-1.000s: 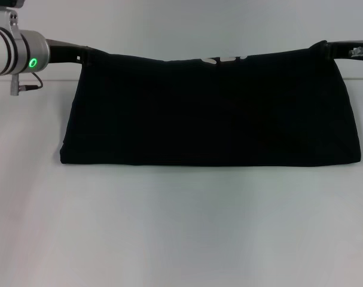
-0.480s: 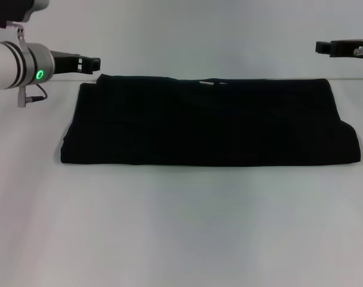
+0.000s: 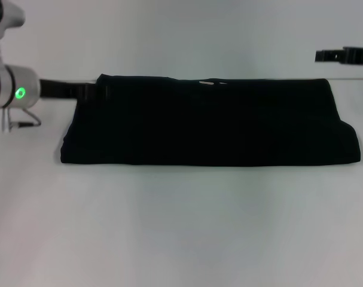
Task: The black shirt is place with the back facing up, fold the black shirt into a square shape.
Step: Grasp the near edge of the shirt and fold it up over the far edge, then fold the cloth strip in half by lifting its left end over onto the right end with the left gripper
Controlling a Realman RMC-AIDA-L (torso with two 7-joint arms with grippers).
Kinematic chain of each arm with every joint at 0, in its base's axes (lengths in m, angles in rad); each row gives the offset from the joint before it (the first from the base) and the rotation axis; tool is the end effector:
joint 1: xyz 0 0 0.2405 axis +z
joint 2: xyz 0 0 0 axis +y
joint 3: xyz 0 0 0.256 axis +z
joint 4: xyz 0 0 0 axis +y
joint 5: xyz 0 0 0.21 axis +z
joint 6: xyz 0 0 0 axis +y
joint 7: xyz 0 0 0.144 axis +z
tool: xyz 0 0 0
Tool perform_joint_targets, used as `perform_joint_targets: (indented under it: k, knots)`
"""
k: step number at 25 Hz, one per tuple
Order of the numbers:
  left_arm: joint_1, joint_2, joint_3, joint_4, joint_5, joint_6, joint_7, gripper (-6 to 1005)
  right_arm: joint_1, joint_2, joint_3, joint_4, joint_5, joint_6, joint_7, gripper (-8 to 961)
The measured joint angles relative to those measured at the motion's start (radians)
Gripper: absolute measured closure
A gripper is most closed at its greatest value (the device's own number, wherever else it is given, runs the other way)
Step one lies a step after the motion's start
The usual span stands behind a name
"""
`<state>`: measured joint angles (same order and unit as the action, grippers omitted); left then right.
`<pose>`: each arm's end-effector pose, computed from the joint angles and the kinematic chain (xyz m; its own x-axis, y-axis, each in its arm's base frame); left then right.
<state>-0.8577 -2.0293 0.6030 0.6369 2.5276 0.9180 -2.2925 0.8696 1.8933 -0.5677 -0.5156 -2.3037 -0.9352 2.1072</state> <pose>-0.2518 0.4623 0.0384 0.4947 0.7101 0.5011 0.8495 -0.2735 -0.4511 0.2537 0.4783 0.0844 0.5217 -0.6184 -0.5877 -0.8503 -0.3210 -0.4170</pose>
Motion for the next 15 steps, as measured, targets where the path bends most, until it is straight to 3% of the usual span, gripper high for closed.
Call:
perform_joint_targets:
  k: [3,9,15]
  knots:
    - [0.040,-0.001,0.000,0.059,0.001,0.152,-0.045,131,-0.026,0.007,0.003,-0.028,0.001,-0.084,-0.009,242]
    - [0.097,0.002,-0.010,0.121,0.004,0.379,-0.111,47,-0.053,0.016,0.007,-0.029,0.032,-0.169,-0.051,283]
    - [0.128,-0.002,-0.011,0.120,0.011,0.425,-0.184,49,-0.066,0.038,0.004,-0.027,0.079,-0.167,-0.126,344]
